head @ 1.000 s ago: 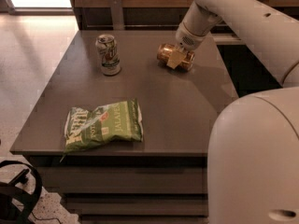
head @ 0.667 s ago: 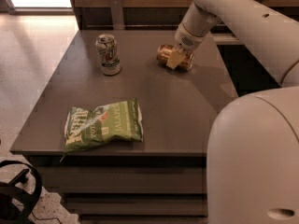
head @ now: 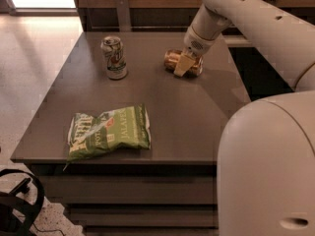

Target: Knock orange can over

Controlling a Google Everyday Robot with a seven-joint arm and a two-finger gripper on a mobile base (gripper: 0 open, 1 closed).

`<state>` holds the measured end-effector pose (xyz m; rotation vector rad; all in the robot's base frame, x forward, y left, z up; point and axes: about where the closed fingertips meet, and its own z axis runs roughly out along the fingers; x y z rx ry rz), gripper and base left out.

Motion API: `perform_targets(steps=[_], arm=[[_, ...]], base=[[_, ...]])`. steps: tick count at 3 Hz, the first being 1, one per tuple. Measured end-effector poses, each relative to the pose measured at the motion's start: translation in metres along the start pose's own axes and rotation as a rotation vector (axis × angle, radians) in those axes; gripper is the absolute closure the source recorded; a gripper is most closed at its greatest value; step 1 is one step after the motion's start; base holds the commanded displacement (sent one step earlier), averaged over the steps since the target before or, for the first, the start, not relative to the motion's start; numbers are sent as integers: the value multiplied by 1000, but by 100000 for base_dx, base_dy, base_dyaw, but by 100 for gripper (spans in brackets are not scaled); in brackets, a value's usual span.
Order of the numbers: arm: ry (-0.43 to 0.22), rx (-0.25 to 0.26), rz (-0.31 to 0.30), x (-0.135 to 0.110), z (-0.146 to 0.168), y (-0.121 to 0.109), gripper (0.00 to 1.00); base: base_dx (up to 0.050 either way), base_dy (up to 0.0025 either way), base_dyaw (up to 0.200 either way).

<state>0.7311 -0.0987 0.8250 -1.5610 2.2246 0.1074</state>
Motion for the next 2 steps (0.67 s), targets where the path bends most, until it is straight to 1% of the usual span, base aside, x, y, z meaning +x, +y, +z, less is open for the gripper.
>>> perform_targets(steps=[1, 2], arm=[[2, -5, -1, 0, 4, 1, 0], [2, -5, -1, 0, 4, 1, 0]], base=[[0, 0, 0], [0, 0, 0]])
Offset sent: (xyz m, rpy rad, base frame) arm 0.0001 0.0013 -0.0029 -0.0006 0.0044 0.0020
